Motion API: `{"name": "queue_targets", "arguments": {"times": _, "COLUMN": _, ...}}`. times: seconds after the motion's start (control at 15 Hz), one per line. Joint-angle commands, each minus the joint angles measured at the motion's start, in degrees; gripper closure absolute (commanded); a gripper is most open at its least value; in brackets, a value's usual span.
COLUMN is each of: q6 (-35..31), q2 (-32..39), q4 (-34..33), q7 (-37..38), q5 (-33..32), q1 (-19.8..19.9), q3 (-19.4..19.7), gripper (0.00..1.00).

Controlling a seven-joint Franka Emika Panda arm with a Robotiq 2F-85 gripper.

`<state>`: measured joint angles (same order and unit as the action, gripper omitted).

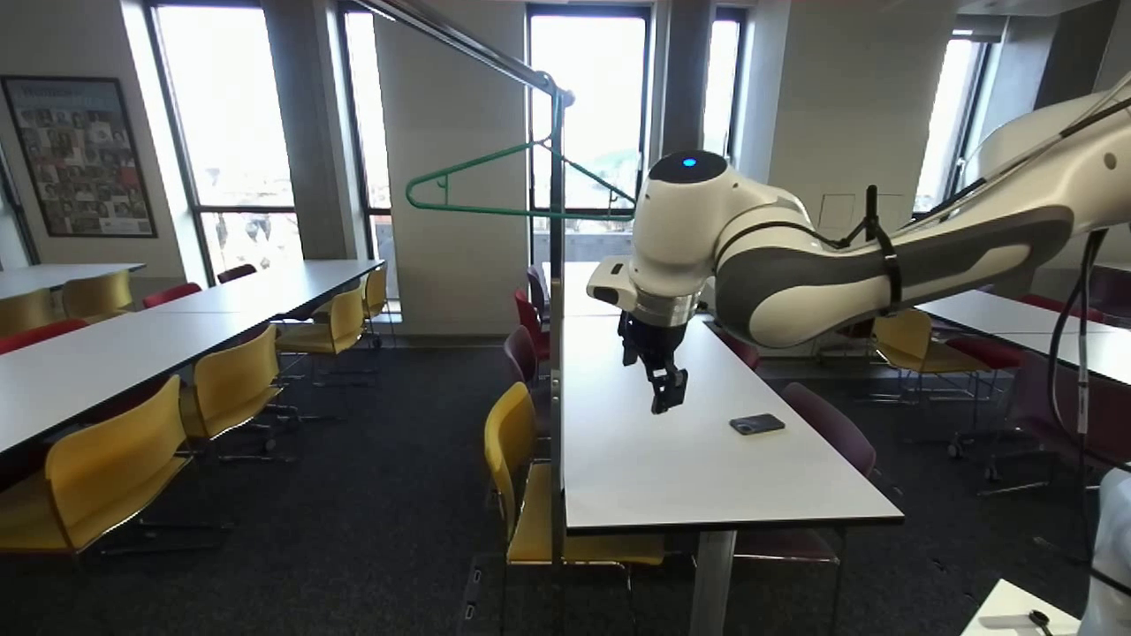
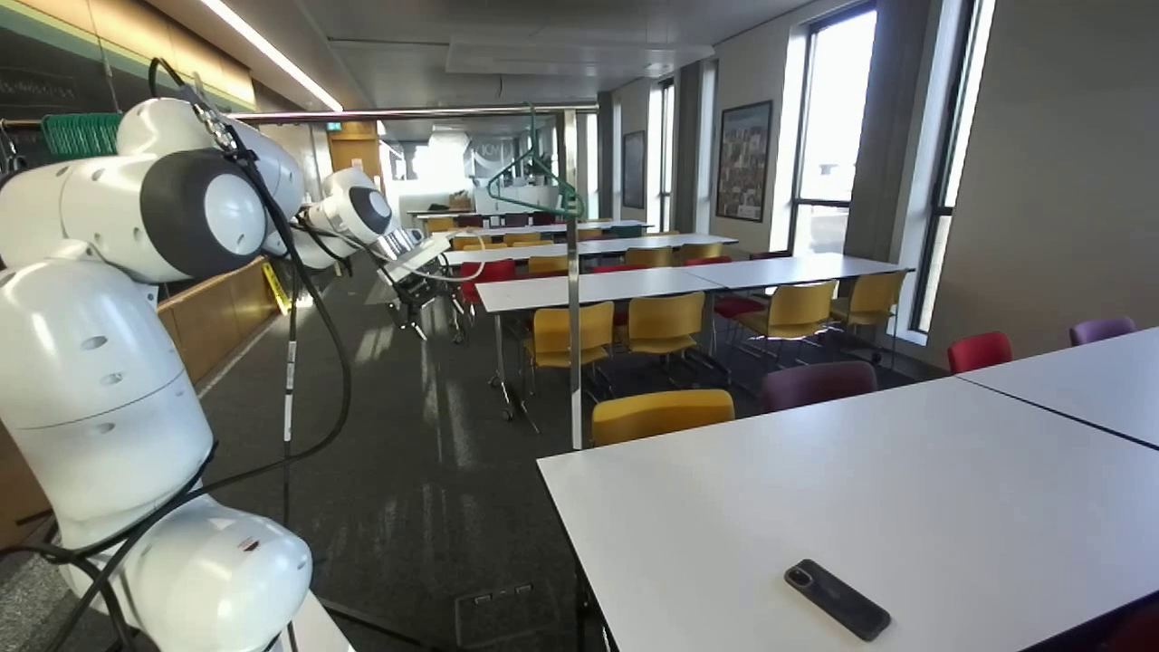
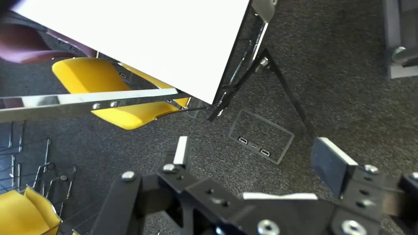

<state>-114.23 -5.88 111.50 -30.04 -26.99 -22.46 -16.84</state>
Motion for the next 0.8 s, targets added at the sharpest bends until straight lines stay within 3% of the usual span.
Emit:
{"name": "queue_targets", "arguments": {"times": 0.0, "q6": 1.13, "q2": 4.77, "q4": -7.33, "q7": -6.82, "q5": -8.15, "q1": 1.16, "q3": -1.6, "gripper": 0.0}}
{"name": "queue_targets", "arguments": {"times": 0.73, "q6": -8.09, "q2": 11.84, "q4": -13.31, "q7": -23.88, "q5": -31.16, "q1": 1.09, "q3": -1.12, "gripper": 0.0}}
